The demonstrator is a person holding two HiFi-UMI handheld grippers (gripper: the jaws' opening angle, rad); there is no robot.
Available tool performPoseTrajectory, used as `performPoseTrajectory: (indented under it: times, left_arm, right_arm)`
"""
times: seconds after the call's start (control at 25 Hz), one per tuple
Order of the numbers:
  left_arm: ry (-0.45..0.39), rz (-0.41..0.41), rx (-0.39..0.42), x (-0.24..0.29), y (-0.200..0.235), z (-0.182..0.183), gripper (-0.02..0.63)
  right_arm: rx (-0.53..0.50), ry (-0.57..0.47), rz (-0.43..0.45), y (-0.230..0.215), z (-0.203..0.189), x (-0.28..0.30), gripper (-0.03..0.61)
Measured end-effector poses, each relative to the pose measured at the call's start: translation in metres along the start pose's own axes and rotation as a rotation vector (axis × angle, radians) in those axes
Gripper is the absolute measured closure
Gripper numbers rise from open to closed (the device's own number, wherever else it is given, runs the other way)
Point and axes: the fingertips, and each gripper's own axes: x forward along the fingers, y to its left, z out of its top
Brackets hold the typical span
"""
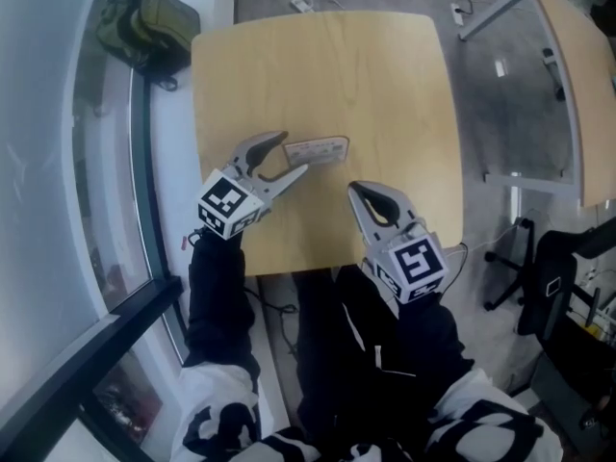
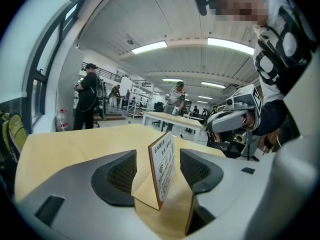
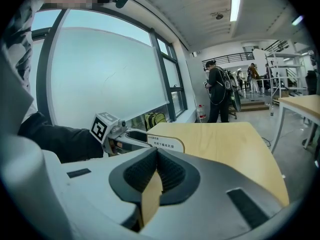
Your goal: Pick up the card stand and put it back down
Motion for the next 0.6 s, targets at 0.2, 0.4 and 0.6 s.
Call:
performPoseTrajectory:
  times: [0.2, 0.4, 0.6]
  left_arm:
    - [-0.030, -0.070, -0.017, 0.026, 0.001, 0.005, 0.345]
    - [-0.035, -0.173, -0.023, 0.044, -0.010, 0.010, 0.351]
    - [-0.020, -0.266, -0.027, 0.057, -0.025, 0.009, 0.372]
  right_arm:
    - [0.010, 0.006, -0.017, -0.015, -0.006, -0.006, 0.560]
    - [0.025, 0.007, -0.026, -0.023, -0.010, -0.006, 0.560]
    - [0.031, 0.019, -0.027, -0.026, -0.012, -0.009, 0.560]
